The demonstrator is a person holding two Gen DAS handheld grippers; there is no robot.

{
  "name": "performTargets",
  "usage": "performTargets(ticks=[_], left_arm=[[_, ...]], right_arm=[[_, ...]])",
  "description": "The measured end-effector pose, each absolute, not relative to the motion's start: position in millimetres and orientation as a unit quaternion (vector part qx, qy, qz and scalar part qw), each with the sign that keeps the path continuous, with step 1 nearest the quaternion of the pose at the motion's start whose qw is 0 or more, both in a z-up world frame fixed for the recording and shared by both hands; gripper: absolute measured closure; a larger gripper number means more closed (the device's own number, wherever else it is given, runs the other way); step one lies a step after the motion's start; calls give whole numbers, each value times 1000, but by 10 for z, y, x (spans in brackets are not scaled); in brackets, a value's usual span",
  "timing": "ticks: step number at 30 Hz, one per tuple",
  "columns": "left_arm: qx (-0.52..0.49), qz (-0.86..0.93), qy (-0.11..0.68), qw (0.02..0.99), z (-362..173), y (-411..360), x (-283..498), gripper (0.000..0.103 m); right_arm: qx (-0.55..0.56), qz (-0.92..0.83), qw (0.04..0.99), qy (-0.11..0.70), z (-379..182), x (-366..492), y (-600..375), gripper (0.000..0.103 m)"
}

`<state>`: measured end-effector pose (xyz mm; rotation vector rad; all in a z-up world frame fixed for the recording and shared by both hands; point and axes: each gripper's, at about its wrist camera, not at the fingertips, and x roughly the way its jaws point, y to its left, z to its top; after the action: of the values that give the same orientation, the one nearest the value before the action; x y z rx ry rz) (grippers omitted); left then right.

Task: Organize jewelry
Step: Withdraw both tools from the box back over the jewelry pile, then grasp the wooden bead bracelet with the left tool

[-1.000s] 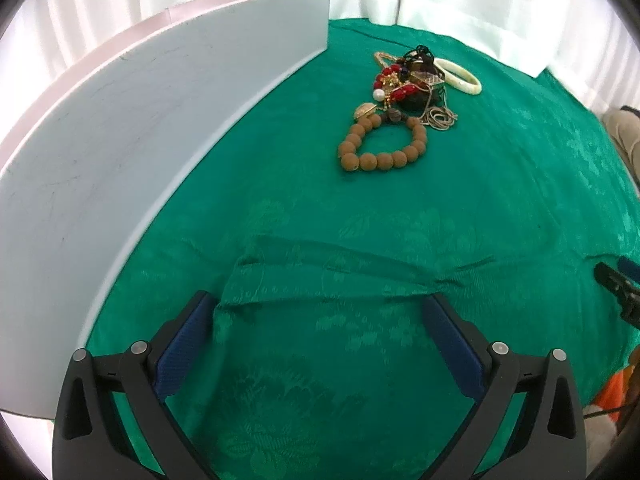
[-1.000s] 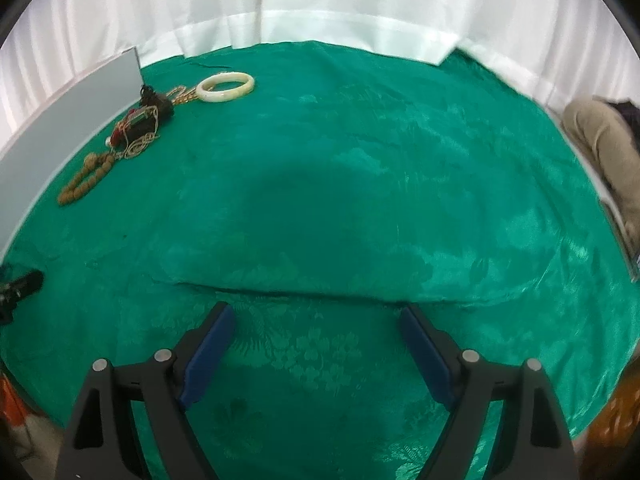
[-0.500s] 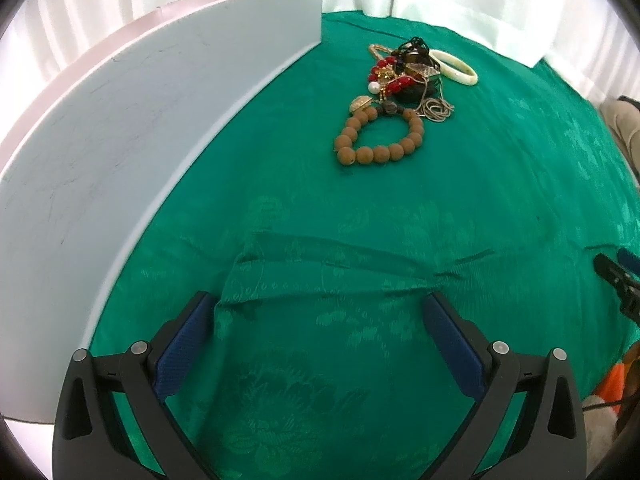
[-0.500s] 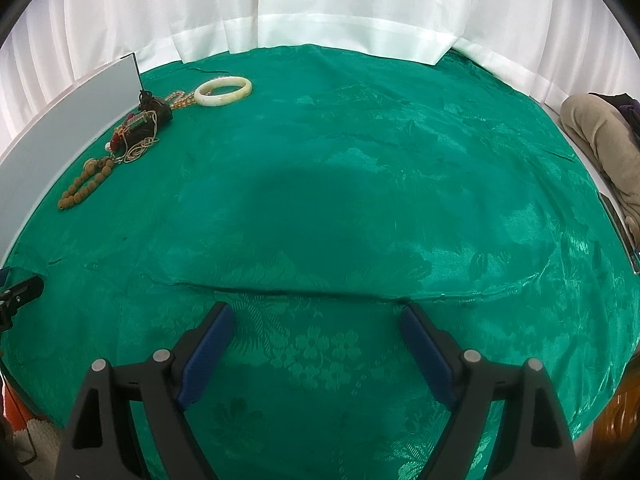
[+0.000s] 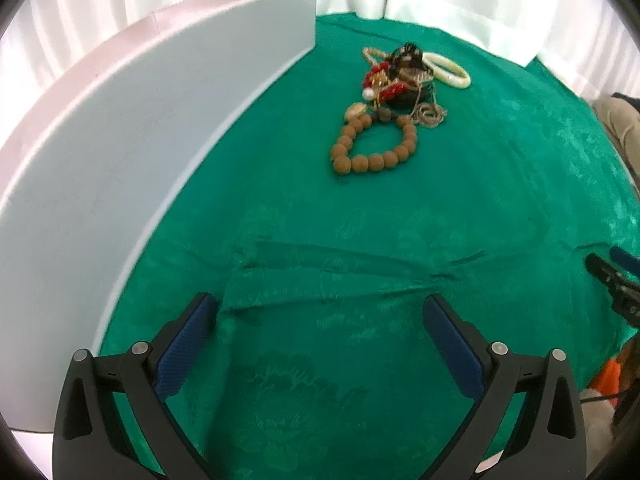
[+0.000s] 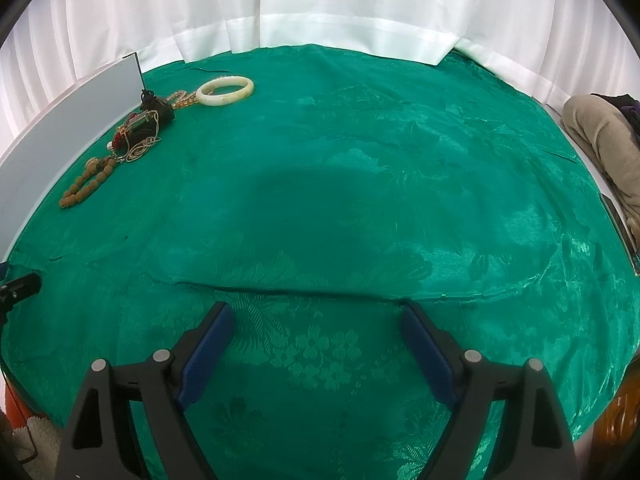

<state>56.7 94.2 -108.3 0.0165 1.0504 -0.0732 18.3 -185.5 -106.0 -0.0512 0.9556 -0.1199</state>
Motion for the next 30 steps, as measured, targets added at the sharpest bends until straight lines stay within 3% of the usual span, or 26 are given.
performTargets(ticks=[19,30], left_arm=[[-42,-68,496,865,-644,1163,757,1],[24,-130,503,854,-646,798,1239,1]], right_arm=[[-25,-55,885,461,-1059,188,-1838,15],[-24,-53,886,459,-1056,188,-1836,14]])
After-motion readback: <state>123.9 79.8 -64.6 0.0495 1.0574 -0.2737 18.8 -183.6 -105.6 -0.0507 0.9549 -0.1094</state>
